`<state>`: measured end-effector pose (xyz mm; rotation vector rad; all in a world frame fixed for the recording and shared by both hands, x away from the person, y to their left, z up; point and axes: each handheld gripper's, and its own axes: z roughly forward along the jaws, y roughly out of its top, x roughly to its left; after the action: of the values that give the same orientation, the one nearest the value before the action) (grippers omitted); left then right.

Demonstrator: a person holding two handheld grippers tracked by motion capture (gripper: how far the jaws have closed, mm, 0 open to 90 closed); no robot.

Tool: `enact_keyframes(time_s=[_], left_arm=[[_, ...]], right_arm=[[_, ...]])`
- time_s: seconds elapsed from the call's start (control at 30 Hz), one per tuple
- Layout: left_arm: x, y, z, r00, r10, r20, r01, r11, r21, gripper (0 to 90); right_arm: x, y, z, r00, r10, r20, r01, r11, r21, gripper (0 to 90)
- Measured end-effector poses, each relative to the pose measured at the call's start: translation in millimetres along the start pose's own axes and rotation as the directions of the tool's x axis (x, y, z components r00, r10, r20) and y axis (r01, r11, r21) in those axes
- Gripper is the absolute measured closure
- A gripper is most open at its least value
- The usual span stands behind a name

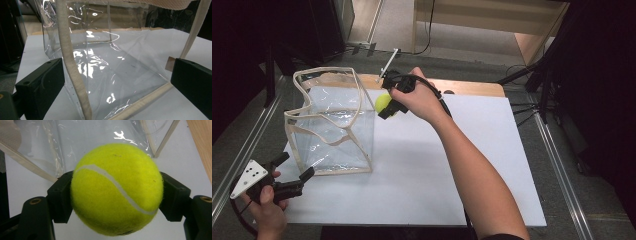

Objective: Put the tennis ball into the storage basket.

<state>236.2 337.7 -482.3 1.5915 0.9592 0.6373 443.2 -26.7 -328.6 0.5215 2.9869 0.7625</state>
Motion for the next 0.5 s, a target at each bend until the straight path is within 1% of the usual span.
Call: enact_keyframes(time_s=[0.03, 0.27, 0.33, 0.5], left_arm=[[0.0, 0.1, -0.1, 1.0000, 0.000, 0.000, 0.000, 1.0000, 0.001, 0.0], [0.2, 0.1, -0.2, 1.0000, 0.001, 0.001, -0.001, 1.0000, 0.000, 0.0], [0.0, 0.1, 0.0, 1.0000, 0.000, 0.000, 0.000, 1.0000, 0.000, 0.0], [-0.1, 0.0, 0.2, 1.0000, -0.001, 0.002, 0.001, 1.0000, -0.001, 0.0]], right_arm=[[0.6, 2.5, -1.6, 1.0000, -0.008, -0.001, 0.008, 1.000, -0.002, 24.3], [2.5, 9.8, -7.3, 0.9999, -0.015, 0.001, 0.015, 1.000, -0.002, 24.3], [2.7, 11.9, -8.9, 0.9997, -0.026, 0.000, 0.026, 1.000, -0.003, 24.3], [4.6, 16.6, -12.9, 0.9996, -0.029, 0.000, 0.029, 1.000, -0.006, 24.3]])
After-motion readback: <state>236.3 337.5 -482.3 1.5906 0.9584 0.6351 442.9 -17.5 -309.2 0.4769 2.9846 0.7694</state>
